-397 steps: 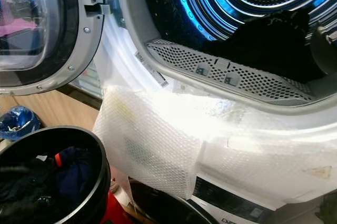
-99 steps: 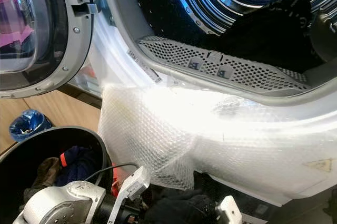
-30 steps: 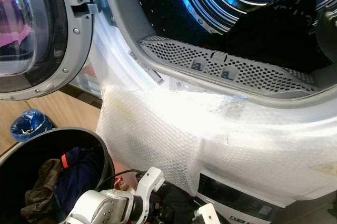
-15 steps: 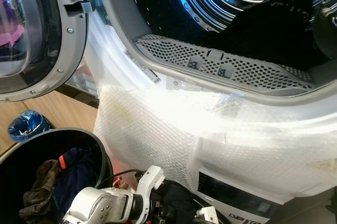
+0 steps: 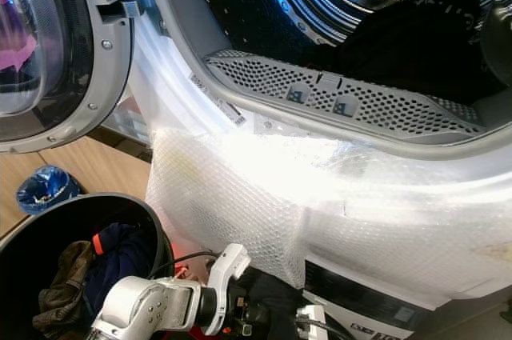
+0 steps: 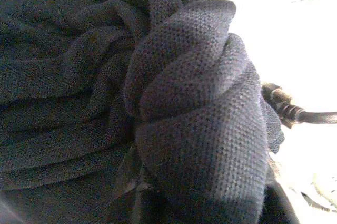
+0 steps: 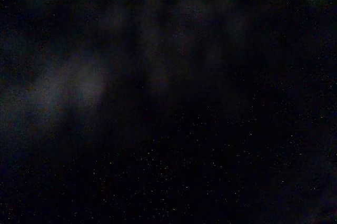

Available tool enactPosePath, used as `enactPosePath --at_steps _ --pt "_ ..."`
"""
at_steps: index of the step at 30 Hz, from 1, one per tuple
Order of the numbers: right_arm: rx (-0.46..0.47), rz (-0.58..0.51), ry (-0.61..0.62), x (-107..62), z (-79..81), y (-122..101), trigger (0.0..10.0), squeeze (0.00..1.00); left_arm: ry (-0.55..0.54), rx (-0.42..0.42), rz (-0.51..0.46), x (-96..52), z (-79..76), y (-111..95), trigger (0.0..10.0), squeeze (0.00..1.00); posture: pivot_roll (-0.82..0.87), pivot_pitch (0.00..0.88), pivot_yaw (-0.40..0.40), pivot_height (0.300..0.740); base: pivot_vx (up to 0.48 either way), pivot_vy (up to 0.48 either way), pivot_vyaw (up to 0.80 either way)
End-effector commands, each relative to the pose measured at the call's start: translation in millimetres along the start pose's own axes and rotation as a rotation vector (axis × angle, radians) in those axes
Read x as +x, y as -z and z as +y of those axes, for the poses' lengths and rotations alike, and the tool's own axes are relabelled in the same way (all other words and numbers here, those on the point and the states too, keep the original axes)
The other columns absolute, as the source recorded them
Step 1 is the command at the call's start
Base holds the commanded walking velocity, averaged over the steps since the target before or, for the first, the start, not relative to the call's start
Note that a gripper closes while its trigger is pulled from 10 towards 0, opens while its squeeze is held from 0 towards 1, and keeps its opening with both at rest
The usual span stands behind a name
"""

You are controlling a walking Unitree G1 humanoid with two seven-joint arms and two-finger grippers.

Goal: Clothes washing

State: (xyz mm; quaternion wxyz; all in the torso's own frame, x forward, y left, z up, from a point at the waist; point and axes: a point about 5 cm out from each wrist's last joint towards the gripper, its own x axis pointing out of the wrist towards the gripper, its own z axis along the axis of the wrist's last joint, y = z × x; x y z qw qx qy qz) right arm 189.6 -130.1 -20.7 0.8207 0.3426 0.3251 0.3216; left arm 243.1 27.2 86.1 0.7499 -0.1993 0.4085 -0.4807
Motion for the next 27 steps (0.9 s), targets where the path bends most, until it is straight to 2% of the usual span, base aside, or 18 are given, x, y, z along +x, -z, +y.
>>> enactPosePath --at_steps 1,6,10,14,15,16,17,27 --pt "0.013 -0.04 0.013 8.4 0.5 -4.6 10.0 0.0 0.194 0.011 -0.032 10.5 -31.5 -12.5 0.0 0.0 0.03 0.097 0.034 0.74 0.0 0.0 0.0" --pt "0.036 -0.088 -0.017 9.3 2.2 -8.4 10.0 0.0 0.199 0.01 -0.02 11.6 -33.1 -12.5 0.0 0.0 0.03 0.097 0.038 0.74 0.0 0.0 0.0" --pt "0.066 -0.14 -0.035 9.7 1.7 -10.9 10.0 0.0 0.229 -0.024 -0.005 14.5 -38.6 -12.2 0.0 0.0 0.03 0.097 0.041 0.74 0.0 0.0 0.0" --pt "0.053 -0.196 -0.039 11.6 0.9 -16.3 10.0 0.0 0.254 -0.03 -0.005 16.5 -43.8 -16.1 0.0 0.0 0.03 0.092 0.047 0.74 0.0 0.0 0.0" --pt "0.057 -0.21 -0.047 11.9 1.3 -18.0 7.7 0.0 0.257 -0.036 -0.005 17.0 -44.2 -16.4 0.0 0.0 0.03 0.089 0.048 0.74 0.0 0.0 0.0" --pt "0.06 -0.219 -0.053 12.0 1.6 -19.1 7.7 0.0 0.26 -0.04 -0.004 17.3 -44.4 -16.6 0.0 0.0 0.03 0.089 0.048 0.74 0.0 0.0 0.0" --pt "0.062 -0.232 -0.059 12.1 2.0 -20.4 0.0 0.0 0.264 -0.044 -0.002 17.7 -45.2 -16.6 0.0 0.0 0.03 0.09 0.051 0.74 0.0 0.0 0.0" --pt "0.074 -0.278 -0.08 10.8 1.4 -22.6 0.0 0.0 0.273 -0.068 -0.001 17.5 -47.0 -16.8 0.0 0.0 0.03 0.089 0.053 0.74 0.0 0.0 0.0"
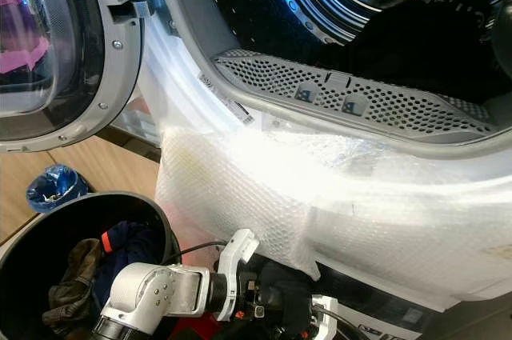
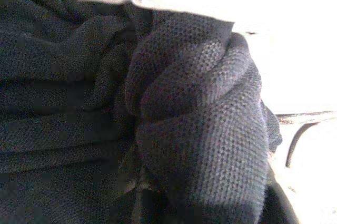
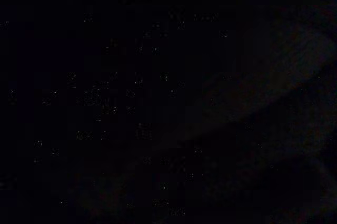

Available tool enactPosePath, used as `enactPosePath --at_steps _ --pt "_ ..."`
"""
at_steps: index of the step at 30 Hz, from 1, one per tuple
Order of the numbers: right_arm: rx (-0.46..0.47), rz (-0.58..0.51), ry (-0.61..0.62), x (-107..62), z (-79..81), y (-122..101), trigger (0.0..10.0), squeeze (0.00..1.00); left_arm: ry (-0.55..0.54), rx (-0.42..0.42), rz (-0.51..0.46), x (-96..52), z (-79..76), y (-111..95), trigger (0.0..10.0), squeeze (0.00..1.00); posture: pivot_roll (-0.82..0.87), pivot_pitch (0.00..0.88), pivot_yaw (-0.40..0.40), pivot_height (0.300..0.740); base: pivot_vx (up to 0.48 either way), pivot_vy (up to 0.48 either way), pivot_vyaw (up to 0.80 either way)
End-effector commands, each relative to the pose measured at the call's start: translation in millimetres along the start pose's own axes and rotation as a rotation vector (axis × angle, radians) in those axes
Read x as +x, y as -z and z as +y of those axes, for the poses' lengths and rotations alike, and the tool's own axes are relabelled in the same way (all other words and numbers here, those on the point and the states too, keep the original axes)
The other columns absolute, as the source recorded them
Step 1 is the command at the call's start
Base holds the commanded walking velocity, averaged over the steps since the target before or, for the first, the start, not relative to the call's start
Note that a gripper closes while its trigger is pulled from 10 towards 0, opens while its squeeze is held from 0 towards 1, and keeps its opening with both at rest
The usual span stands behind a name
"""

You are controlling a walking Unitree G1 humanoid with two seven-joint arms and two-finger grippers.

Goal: Clothes washing

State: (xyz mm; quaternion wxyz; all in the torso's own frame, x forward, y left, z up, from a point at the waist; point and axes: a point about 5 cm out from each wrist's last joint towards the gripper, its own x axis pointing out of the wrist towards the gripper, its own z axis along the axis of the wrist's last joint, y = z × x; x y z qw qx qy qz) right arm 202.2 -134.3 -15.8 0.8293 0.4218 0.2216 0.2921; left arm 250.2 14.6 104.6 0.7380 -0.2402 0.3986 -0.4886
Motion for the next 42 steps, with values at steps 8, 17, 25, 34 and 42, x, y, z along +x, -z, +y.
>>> enactPosePath --at_steps 8,17,25,34,42 --pt "0.012 -0.083 -0.019 10.4 3.5 -11.8 0.0 0.0 0.213 -0.032 0.042 14.5 -31.9 3.4 0.0 0.0 0.03 0.091 0.054 0.74 0.0 0.0 0.0" --pt "0.03 -0.124 -0.025 10.7 2.8 -17.0 0.0 0.0 0.213 -0.035 0.035 13.8 -32.0 2.5 0.0 0.0 0.03 0.091 0.054 0.74 0.0 0.0 0.0" --pt "0.032 -0.135 -0.028 9.8 2.4 -18.0 0.0 0.0 0.223 -0.035 0.034 13.8 -34.1 3.8 0.0 0.0 0.04 0.094 0.052 0.74 0.0 0.0 0.0" --pt "0.028 -0.139 -0.032 9.5 2.3 -19.3 0.0 0.0 0.228 -0.032 0.032 13.8 -35.3 3.7 0.0 0.0 0.04 0.093 0.051 0.74 0.0 0.0 0.0" --pt "0.026 -0.148 -0.04 9.7 2.7 -21.4 0.0 0.0 0.227 -0.029 0.028 13.5 -35.4 3.3 0.0 0.0 0.04 0.093 0.05 0.74 0.0 0.0 0.0"
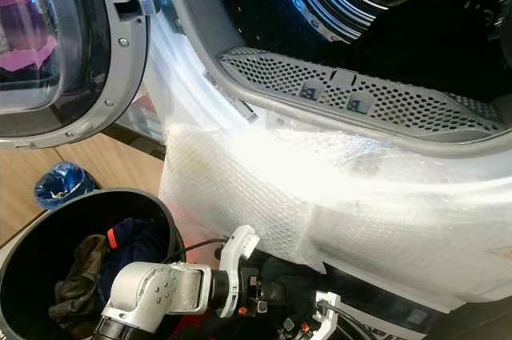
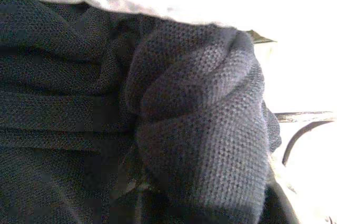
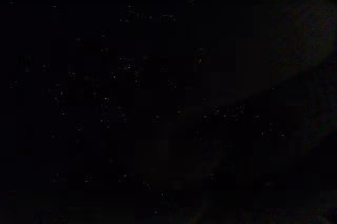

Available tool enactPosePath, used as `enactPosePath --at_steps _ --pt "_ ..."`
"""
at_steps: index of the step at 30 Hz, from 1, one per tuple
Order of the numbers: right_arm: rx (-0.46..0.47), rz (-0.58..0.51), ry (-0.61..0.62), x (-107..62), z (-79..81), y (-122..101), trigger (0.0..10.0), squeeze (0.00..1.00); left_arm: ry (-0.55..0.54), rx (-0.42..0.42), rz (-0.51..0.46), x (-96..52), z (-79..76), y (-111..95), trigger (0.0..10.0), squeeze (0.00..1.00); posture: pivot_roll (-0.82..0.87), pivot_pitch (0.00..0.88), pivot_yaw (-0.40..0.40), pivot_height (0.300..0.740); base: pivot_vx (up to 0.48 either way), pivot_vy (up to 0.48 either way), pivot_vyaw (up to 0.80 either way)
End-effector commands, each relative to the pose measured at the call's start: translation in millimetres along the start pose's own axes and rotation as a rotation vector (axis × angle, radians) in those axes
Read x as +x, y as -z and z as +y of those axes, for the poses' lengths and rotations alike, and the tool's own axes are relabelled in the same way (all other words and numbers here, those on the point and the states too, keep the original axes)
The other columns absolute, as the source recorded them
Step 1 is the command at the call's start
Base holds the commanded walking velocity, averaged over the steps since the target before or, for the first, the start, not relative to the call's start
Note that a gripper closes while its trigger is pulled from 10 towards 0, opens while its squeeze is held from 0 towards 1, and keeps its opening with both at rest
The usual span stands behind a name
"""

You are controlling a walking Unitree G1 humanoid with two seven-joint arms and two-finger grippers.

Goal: Clothes washing

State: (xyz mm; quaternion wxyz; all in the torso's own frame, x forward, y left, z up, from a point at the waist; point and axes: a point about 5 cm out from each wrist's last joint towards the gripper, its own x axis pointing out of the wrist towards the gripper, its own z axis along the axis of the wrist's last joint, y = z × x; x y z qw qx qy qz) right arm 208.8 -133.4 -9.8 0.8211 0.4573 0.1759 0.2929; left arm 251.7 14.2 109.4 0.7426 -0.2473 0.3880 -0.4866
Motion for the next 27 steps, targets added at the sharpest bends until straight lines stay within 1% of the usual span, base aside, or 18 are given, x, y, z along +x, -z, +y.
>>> enactPosePath --at_steps 1,6,8,9,10,11,14,15,20,27 --pt "-0.015 -0.055 0.018 6.3 -0.5 -14.0 0.0 0.0 0.223 -0.032 0.055 14.5 -32.4 7.6 0.0 0.0 0.04 0.093 0.05 0.74 0.0 0.0 0.0" --pt "-0.015 -0.053 0.011 6.7 0.1 -13.8 0.0 0.0 0.217 -0.018 0.052 14.0 -31.9 7.4 0.0 0.0 0.04 0.092 0.05 0.74 0.0 0.0 0.0" --pt "-0.014 -0.054 0.01 6.8 0.1 -13.8 0.0 0.0 0.213 0.002 0.046 13.8 -31.7 7.0 0.0 0.0 0.04 0.092 0.05 0.74 0.0 0.0 0.0" --pt "-0.014 -0.054 0.009 6.9 0.3 -13.7 0.0 0.0 0.203 0.014 0.038 13.7 -31.1 6.2 8.6 0.0 0.04 0.092 0.05 0.74 0.0 0.0 0.0" --pt "-0.013 -0.053 0.008 7.1 0.5 -13.6 0.0 0.0 0.197 0.023 0.033 13.6 -30.7 5.6 8.6 0.0 0.04 0.092 0.05 0.74 0.0 0.0 0.0" --pt "-0.013 -0.053 0.007 7.2 0.7 -13.6 0.0 0.0 0.189 0.042 0.021 13.1 -29.8 4.0 10.0 0.0 0.04 0.092 0.05 0.74 0.0 0.0 0.0" --pt "-0.014 -0.053 0.002 7.4 1.2 -13.5 0.0 0.0 0.2 0.067 0.008 9.1 -30.2 1.2 10.0 0.0 0.04 0.093 0.053 0.74 0.0 0.0 0.0" --pt "-0.015 -0.052 0.001 7.5 1.4 -13.4 0.0 0.0 0.202 0.069 0.008 8.1 -30.4 1.1 10.0 1.0 0.04 0.093 0.051 0.74 0.0 0.0 0.0" --pt "-0.017 -0.05 -0.001 6.7 1.5 -13.1 0.0 0.0 0.193 0.08 0.0 1.2 -28.9 -0.7 10.0 1.0 0.04 0.093 0.052 0.74 0.0 0.0 0.0" --pt "-0.031 -0.01 -0.002 1.9 0.2 -10.8 0.0 0.0 0.146 0.04 -0.01 -16.1 -20.7 0.1 10.0 1.0 0.05 0.097 0.054 0.74 0.0 0.0 0.0"
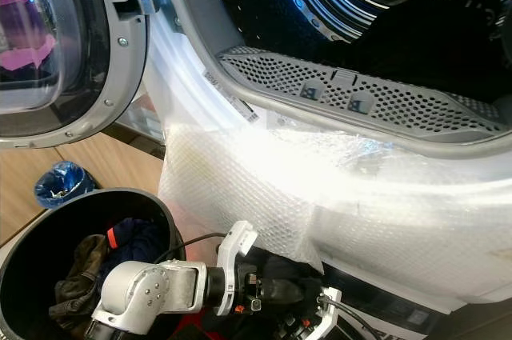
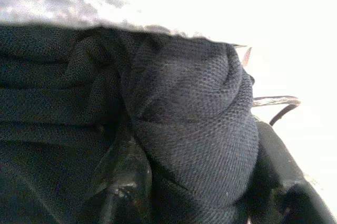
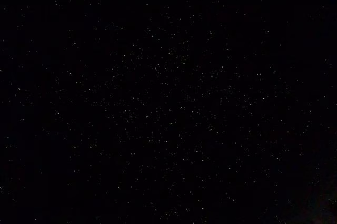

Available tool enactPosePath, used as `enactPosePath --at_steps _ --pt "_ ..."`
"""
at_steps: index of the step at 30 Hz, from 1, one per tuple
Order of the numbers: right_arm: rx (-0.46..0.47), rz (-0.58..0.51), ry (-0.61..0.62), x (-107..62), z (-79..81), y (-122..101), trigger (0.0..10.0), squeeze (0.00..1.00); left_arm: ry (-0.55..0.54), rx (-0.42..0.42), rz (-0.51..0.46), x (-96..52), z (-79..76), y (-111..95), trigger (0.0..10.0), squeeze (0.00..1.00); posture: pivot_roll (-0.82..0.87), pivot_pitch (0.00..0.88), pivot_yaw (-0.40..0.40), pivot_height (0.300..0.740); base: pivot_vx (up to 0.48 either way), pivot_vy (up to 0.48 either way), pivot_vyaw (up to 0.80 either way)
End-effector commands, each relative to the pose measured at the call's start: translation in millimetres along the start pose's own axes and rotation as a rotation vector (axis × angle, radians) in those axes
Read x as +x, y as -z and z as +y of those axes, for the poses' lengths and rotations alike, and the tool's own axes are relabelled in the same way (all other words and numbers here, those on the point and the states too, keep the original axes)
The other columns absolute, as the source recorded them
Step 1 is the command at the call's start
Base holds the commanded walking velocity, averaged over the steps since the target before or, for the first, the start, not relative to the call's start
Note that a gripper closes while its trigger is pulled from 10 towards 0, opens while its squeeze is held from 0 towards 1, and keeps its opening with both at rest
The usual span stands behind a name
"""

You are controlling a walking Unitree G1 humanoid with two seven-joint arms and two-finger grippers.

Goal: Clothes washing

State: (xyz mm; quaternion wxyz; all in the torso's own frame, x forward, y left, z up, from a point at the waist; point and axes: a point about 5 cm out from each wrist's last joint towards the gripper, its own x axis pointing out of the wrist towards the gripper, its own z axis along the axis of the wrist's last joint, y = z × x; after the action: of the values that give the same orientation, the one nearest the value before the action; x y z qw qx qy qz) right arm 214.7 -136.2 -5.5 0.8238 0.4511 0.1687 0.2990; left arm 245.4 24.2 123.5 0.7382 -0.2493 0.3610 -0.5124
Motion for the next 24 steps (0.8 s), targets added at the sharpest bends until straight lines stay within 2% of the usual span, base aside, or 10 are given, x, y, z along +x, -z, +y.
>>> enactPosePath --at_steps 1,7,9,13,15,18,19,21,22,24 --pt "-0.018 0.008 0.011 -2.0 -0.9 -2.5 0.0 0.0 0.082 -0.009 0.012 -3.4 -9.6 3.1 10.0 1.0 0.05 0.097 0.054 0.74 0.0 0.0 0.0" --pt "-0.08 0.158 0.038 -15.7 -7.0 8.7 0.0 0.0 0.021 -0.018 -0.001 -30.5 -2.9 3.3 10.0 1.0 0.06 0.102 0.052 0.74 0.0 0.0 0.0" --pt "-0.083 0.175 0.039 -17.8 -7.9 10.1 0.0 0.0 0.012 -0.012 -0.002 -33.7 -2.1 3.2 10.0 1.0 0.06 0.102 0.052 0.74 0.0 0.0 0.0" --pt "-0.121 0.282 0.046 -30.5 -11.6 16.2 0.0 0.0 -0.044 0.032 -0.015 -55.9 4.3 3.2 10.0 1.0 0.06 0.104 0.05 0.74 0.0 0.0 0.0" --pt "-0.139 0.32 0.028 -38.3 -9.9 14.7 0.0 0.0 -0.128 0.141 -0.009 -74.7 11.1 3.1 10.0 1.0 0.06 0.107 0.049 0.74 0.0 0.0 0.0" --pt "-0.15 0.339 0.002 -44.9 -7.6 12.2 0.0 0.0 -0.15 0.153 -0.049 -91.6 12.9 -1.7 10.0 1.0 0.07 0.11 0.047 0.74 0.0 0.0 0.0" --pt "-0.154 0.355 -0.019 -47.9 -5.7 12.0 0.0 0.0 -0.171 0.196 -0.069 -100.1 14.6 -3.5 10.0 0.05 0.07 0.109 0.047 0.74 0.0 0.0 0.0" --pt "-0.171 0.388 -0.064 -52.4 -0.6 12.2 0.0 0.0 -0.215 0.256 -0.095 -114.1 18.7 -5.4 10.0 0.0 0.07 0.109 0.047 0.74 0.0 0.0 0.0" --pt "-0.187 0.423 -0.115 -55.7 7.2 12.5 0.0 0.0 -0.283 0.299 -0.115 -128.4 26.4 -5.8 10.0 0.0 0.07 0.108 0.046 0.74 0.0 0.0 0.0" --pt "-0.221 0.476 -0.207 -59.9 21.6 11.7 0.0 0.0 -0.385 0.313 -0.101 -146.2 39.4 -0.2 10.0 0.0 0.07 0.107 0.045 0.74 0.0 0.0 0.0"
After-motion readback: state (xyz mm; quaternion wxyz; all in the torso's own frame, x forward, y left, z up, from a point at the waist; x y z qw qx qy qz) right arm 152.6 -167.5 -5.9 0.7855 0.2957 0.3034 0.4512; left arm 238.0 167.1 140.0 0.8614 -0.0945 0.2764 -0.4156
